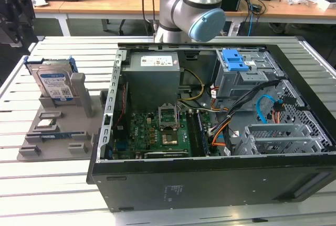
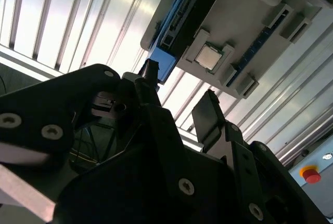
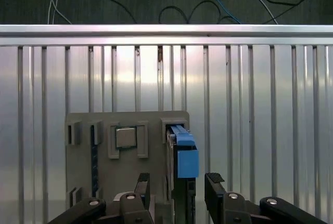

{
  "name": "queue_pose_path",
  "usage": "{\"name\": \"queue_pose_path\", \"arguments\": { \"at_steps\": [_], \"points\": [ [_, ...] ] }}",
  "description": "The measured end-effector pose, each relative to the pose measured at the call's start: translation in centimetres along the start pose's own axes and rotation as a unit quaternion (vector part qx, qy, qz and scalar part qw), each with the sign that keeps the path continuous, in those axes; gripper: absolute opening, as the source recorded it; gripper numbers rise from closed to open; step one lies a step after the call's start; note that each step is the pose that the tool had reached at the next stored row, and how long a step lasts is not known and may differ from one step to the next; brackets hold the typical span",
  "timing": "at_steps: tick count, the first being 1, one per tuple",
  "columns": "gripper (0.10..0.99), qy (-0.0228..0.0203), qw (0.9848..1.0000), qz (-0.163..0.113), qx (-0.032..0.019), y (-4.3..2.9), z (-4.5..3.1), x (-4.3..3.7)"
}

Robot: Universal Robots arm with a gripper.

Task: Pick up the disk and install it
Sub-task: 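Pick up the disk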

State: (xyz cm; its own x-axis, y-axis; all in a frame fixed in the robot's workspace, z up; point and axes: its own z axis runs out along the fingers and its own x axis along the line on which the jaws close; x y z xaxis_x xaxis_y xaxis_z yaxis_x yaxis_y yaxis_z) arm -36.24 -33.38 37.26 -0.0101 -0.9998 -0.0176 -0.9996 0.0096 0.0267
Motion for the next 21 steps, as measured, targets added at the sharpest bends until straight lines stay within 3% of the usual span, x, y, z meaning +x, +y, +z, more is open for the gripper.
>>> {"name": "queue_pose_path", "arguments": {
  "at_steps": [15, 21],
  "points": [
    [0.541, 0.0000, 1.0000, 0.000, -0.0001, -0.58, 0.87, -0.25],
    [0.541, 0.0000, 1.0000, 0.000, -0.0001, -0.83, 1.71, -0.44]
  ]
}}
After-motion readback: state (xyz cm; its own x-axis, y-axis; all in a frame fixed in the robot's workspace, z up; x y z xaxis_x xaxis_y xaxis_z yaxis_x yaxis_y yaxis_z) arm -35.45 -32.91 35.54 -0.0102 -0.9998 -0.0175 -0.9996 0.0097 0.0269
